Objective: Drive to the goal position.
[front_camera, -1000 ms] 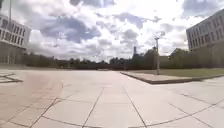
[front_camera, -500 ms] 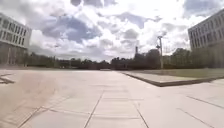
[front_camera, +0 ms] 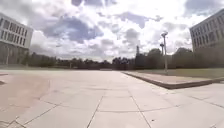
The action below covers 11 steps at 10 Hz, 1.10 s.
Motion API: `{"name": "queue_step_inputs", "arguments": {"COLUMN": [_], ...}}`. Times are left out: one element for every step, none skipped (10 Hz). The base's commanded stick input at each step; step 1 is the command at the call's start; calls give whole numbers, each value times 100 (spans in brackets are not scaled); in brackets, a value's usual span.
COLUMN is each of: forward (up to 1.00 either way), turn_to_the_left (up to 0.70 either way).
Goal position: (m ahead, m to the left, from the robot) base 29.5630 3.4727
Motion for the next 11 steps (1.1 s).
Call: {"name": "queue_step_inputs", "arguments": {"forward": [100, 100, 100, 100, 100, 100, 100, 100, 100, 100, 100], "turn_to_the_left": [0, 0, 0, 0, 0, 0, 0, 0, 0, 0, 0]}}
